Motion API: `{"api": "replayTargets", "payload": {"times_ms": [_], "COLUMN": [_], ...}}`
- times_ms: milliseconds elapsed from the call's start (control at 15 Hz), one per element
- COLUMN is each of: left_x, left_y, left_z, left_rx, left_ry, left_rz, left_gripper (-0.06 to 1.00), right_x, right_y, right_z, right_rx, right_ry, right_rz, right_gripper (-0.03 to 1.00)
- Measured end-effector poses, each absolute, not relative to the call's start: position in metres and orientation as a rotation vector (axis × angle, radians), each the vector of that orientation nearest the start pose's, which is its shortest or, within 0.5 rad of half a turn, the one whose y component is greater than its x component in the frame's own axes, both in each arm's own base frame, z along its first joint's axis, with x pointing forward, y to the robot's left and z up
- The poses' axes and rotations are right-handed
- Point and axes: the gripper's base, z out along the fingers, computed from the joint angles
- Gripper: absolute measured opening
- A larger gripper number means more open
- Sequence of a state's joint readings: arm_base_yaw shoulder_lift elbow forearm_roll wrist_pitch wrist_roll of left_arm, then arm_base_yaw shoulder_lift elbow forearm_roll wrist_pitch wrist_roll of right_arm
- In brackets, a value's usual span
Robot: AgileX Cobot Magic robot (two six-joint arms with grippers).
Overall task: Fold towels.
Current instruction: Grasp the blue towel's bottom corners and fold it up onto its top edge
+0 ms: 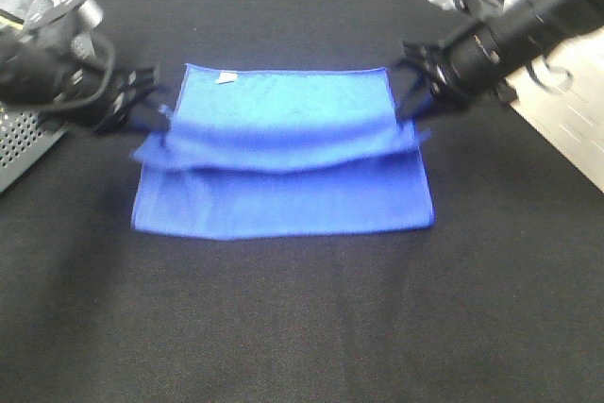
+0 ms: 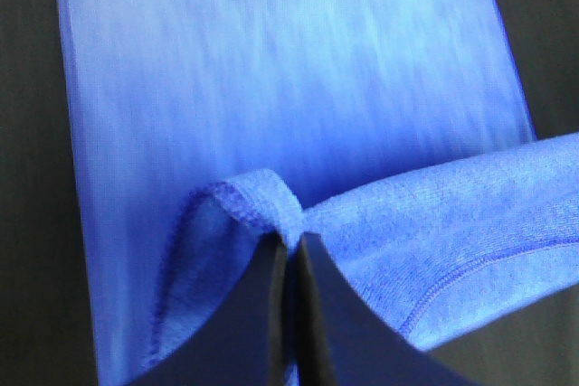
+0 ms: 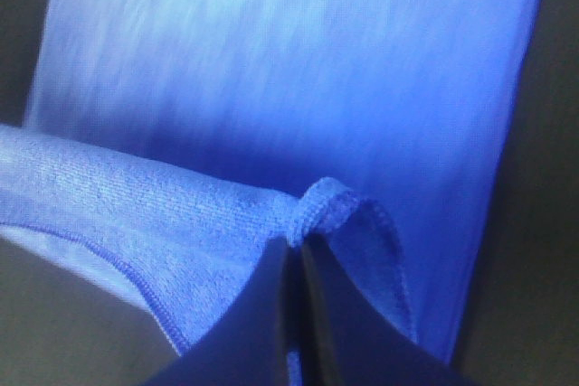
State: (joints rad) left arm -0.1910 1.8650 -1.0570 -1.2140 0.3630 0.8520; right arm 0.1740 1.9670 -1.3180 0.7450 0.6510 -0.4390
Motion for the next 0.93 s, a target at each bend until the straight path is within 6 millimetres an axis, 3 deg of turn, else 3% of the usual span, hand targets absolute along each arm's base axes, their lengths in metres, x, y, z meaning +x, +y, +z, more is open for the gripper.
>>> {"api": "replayTargets", "payload": {"times_ms": [133, 400, 467, 533, 667, 800, 867, 933], "left_x": [0.404, 0.478, 0.478, 0.494, 0.517, 0.535, 0.54, 0.542], "left_y": [-0.108, -0.114, -0.114, -0.115, -0.119, -0.122, -0.123, -0.123], "left_z": [0.17, 0.168, 0.168, 0.167, 0.146, 0.118, 0.11, 0.108], "left_rx": [0.014, 0.026, 0.026, 0.027, 0.045, 0.059, 0.059, 0.064], "left_ry": [2.405, 2.25, 2.25, 2.21, 2.193, 2.196, 2.197, 2.193], "left_rz": [-0.634, -0.527, -0.527, -0.496, -0.474, -0.463, -0.463, -0.459], "left_gripper": [0.01, 0.01, 0.01, 0.01, 0.01, 0.02, 0.04, 0.17], "right_x": [0.436, 0.509, 0.509, 0.523, 0.544, 0.558, 0.56, 0.56], "right_y": [0.112, 0.113, 0.113, 0.11, 0.107, 0.109, 0.108, 0.107], "right_z": [0.186, 0.168, 0.168, 0.159, 0.149, 0.122, 0.112, 0.104], "right_rx": [-0.137, -0.133, -0.133, -0.127, -0.141, -0.143, -0.14, -0.145], "right_ry": [2.592, 2.493, 2.493, 2.477, 2.428, 2.422, 2.423, 2.431], "right_rz": [0.633, 0.599, 0.599, 0.593, 0.572, 0.564, 0.548, 0.527], "right_gripper": [0.0, 0.0, 0.0, 0.0, 0.0, 0.0, 0.05, 0.15]}}
